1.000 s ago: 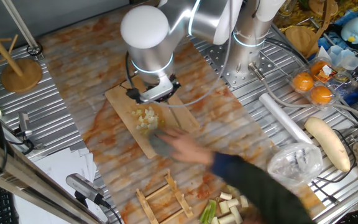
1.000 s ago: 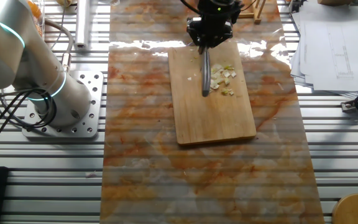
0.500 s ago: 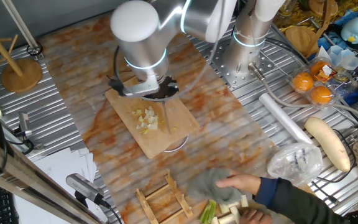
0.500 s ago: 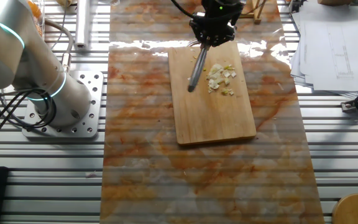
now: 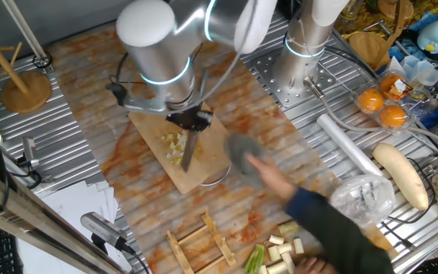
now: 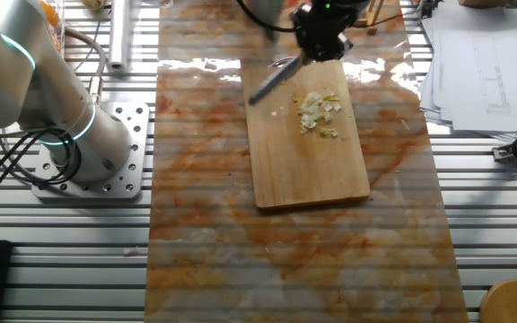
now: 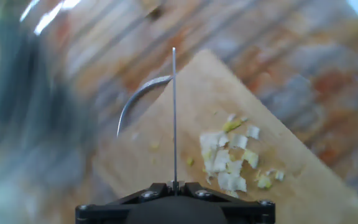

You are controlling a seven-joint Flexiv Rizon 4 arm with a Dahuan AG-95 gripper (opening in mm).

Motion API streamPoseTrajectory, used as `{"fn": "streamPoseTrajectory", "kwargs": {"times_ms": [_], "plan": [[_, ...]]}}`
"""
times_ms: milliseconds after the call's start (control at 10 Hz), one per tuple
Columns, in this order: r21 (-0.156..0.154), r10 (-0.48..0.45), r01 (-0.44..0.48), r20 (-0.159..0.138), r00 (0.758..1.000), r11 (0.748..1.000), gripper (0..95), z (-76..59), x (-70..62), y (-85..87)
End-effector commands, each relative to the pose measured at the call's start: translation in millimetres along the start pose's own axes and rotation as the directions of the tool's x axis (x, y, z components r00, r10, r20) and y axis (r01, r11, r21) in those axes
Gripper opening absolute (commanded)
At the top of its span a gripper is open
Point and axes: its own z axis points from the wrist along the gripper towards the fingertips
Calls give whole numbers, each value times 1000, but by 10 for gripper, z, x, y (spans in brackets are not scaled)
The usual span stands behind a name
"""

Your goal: Chop the scallions

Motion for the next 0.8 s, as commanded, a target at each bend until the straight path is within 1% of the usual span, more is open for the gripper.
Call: {"fn": "streamPoseTrajectory", "kwargs": {"times_ms": [100,200,300,400,500,600,700,800], "plan": [[-72,516,-512,81,853,856,0,-14,-575,74],[-76,525,-519,87,847,851,0,-16,-589,78],[-103,570,-562,91,816,821,0,-37,-644,99],[-125,602,-591,93,793,797,0,-54,-701,122],[-148,641,-625,108,760,766,0,-75,-827,174],[-150,653,-636,117,749,757,0,-77,-911,212],[-135,613,-598,121,781,790,0,-77,-911,212],[-91,566,-559,126,815,824,0,-77,-911,212]]}}
